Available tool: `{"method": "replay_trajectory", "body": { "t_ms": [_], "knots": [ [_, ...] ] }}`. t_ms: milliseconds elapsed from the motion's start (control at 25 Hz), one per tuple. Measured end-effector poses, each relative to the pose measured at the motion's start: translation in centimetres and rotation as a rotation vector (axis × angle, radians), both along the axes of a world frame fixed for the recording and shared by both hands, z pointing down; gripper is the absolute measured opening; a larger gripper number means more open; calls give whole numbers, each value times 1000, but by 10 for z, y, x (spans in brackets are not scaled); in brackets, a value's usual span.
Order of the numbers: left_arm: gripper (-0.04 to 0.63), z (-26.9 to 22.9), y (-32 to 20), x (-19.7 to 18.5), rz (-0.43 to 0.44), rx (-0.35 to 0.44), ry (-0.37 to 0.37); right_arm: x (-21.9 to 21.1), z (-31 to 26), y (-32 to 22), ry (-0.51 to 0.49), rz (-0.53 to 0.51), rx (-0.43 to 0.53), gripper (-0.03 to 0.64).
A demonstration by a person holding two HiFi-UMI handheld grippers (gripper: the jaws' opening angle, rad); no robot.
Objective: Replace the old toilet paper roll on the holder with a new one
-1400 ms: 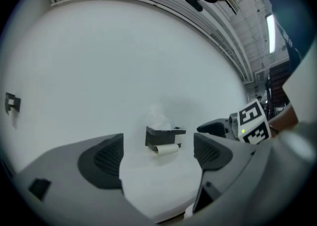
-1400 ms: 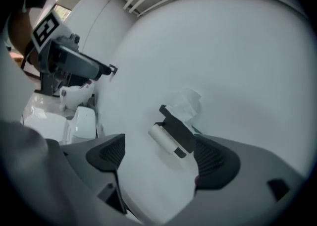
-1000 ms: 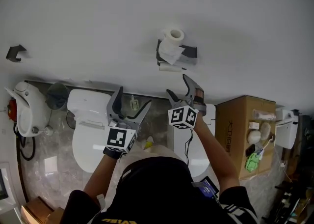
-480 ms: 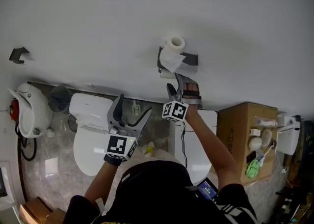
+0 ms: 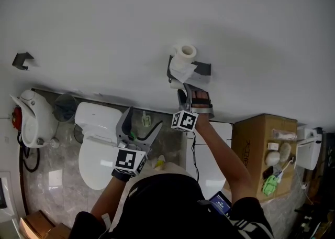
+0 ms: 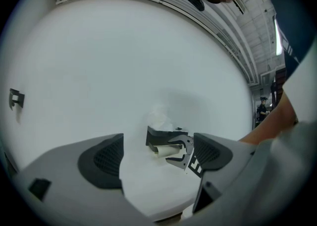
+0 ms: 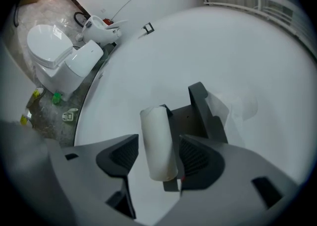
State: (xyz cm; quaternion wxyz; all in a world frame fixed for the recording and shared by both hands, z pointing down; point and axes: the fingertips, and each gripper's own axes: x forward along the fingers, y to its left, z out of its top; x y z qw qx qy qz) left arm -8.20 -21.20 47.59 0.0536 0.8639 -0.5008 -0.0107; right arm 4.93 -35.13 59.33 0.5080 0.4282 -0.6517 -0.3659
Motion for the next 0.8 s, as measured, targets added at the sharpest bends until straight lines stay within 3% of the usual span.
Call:
{"method": "replay_trajectory", "body": {
  "t_ms": [320, 800],
  "knots": [
    [451, 3, 0, 6, 1, -12, 0, -1, 4, -4, 42, -5, 14, 195],
    [451, -5, -4, -6, -38, 9, 15, -1, 3, 0, 89, -1, 38, 190]
  ]
}}
